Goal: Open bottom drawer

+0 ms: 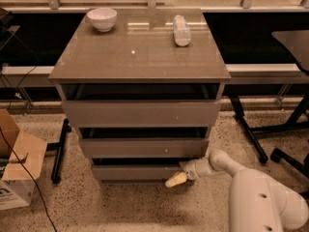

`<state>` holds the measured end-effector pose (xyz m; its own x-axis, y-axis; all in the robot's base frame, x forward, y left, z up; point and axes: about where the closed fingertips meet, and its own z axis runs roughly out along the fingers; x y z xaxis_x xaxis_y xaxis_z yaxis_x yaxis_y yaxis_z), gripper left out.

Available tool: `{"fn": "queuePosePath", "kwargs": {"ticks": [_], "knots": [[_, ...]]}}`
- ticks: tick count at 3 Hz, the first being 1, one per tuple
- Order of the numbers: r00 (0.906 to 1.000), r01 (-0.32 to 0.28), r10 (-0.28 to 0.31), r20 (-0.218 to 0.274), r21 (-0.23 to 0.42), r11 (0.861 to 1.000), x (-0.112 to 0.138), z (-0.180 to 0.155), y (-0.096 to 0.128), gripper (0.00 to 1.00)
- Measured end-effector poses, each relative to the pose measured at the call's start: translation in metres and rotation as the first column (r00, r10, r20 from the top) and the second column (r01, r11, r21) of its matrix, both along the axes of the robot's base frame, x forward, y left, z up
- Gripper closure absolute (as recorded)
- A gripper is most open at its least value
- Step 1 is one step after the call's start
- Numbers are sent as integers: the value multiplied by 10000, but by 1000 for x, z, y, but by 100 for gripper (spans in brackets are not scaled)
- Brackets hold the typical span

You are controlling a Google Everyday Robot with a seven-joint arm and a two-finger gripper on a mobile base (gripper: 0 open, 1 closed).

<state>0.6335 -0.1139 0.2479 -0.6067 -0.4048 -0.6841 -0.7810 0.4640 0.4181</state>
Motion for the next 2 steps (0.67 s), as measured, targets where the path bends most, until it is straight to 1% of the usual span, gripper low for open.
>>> {"fn": "queuePosePath", "kwargs": {"ticks": [1,2], "knots": [[10000,-21,22,-89,71,10000,6,-7,2,0],[9995,-148,152,-294,132,9998,4,-8,9,0]]}}
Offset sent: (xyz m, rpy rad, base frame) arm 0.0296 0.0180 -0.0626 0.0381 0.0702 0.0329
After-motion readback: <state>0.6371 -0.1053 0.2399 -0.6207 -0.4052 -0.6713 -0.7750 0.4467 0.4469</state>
